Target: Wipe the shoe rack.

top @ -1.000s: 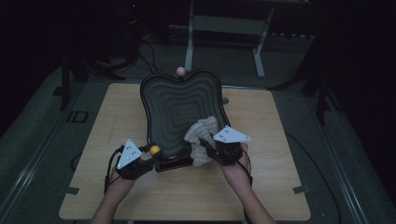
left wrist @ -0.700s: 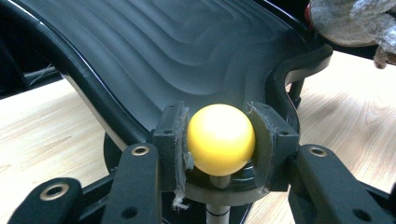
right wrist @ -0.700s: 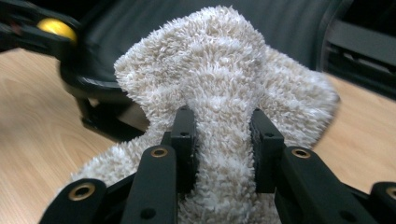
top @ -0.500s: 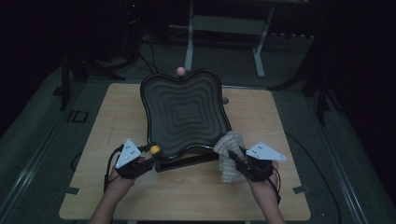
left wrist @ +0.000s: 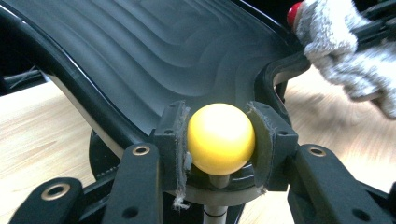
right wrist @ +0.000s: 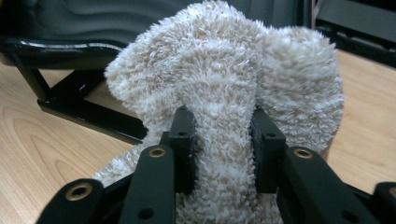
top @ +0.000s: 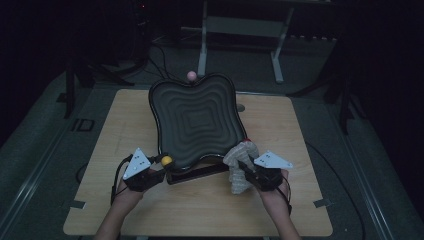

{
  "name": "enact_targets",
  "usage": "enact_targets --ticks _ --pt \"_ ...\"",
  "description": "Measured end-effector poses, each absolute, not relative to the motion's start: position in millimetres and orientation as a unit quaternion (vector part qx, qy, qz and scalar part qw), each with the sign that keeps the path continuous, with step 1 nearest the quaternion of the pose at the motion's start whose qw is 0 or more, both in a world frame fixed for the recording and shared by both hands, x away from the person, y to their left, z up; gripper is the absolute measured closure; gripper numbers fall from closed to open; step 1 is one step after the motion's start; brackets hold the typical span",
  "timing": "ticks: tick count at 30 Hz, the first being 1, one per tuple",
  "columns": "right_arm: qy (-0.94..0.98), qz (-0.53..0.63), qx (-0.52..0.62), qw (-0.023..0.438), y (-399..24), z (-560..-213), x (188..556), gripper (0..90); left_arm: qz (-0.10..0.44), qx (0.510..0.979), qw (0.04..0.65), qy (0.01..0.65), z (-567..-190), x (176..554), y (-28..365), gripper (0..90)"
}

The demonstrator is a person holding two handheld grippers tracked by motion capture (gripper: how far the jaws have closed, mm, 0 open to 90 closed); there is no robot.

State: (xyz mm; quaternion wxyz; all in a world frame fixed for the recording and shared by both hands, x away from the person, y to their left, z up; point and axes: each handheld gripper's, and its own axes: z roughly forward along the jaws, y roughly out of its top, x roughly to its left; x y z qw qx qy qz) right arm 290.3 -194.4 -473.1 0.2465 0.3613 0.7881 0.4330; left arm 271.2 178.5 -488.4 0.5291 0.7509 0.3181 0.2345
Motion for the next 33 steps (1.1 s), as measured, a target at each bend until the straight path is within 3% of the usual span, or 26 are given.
enact_targets --ticks 11,17,23,30,33 --pt "0.804 0.389 0.388 0.227 -198 -497 293 69.3 0.222 0.755 0.537 0.303 -490 275 183 59.2" --pt "0.794 0.402 0.384 0.247 -199 -480 292 69.3 0.219 0.756 0.539 0.299 -490 275 184 59.2" --pt "0.801 0.389 0.391 0.232 -197 -495 295 69.5 0.217 0.759 0.539 0.295 -490 276 184 59.2" --pt "0.795 0.409 0.373 0.249 -192 -473 286 69.5 0.217 0.761 0.537 0.292 -489 276 185 59.2" --pt "0.805 0.393 0.374 0.240 -187 -488 289 69.5 0.217 0.762 0.536 0.292 -489 276 185 59.2"
